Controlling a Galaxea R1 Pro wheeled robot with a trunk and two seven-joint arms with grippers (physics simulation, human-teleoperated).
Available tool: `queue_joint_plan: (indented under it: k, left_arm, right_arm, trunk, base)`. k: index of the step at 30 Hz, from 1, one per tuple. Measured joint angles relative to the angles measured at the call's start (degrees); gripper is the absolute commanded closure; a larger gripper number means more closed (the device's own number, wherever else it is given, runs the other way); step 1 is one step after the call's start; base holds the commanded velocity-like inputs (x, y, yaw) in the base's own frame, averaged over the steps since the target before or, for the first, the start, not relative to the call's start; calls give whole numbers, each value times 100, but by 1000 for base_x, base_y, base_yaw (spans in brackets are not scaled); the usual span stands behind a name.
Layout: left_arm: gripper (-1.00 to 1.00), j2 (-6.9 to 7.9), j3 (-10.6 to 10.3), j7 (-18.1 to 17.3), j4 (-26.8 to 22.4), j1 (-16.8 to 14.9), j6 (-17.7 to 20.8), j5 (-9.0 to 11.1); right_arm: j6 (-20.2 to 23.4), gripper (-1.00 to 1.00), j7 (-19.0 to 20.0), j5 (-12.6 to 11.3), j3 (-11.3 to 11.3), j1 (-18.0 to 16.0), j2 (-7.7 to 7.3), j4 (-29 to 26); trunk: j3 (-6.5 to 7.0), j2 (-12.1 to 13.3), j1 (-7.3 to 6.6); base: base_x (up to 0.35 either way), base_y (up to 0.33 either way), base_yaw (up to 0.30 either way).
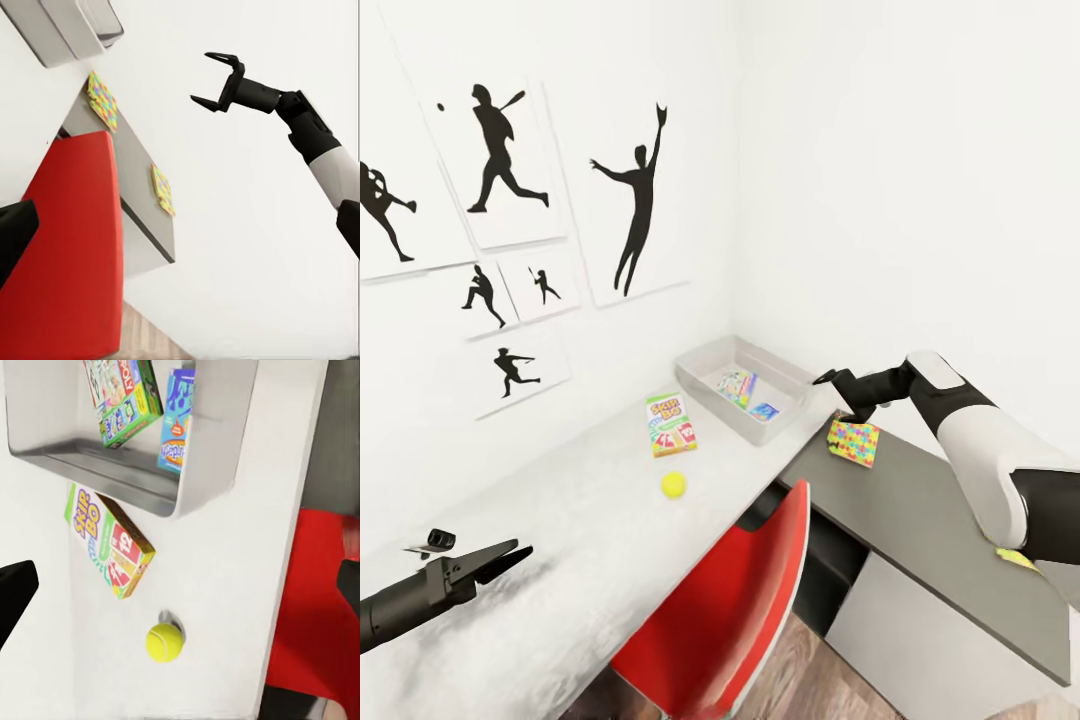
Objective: Put all the toys in the child's room - the three board games (two on the bed and one on the table), the two jigsaw puzzles on the table, and the tennis ball on the table - inside the toy box on the table in the child's room.
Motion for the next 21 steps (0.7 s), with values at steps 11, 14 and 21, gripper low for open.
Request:
queue_joint_plan:
  k: [11, 14, 21]
  left_arm:
    - [-100, 0, 0, -5, 0, 0, 2, 7]
    - [-100, 0, 0, -4, 0, 0, 0, 8]
    - [-100, 0, 0, -7, 0, 0, 1, 7]
  right_arm:
    - [-7, -100, 0, 5, 0, 0, 35, 0]
    - [-4, -100, 0, 6, 0, 0, 46, 0]
    - [-8, -100, 0, 9, 7, 0, 87, 0]
  trunk:
    - [76, 0, 1]
    - [93, 0, 0]
    - [106, 0, -2]
  base:
    - [-296, 0, -205]
    - [-184, 0, -126]
    - [-44, 0, -33]
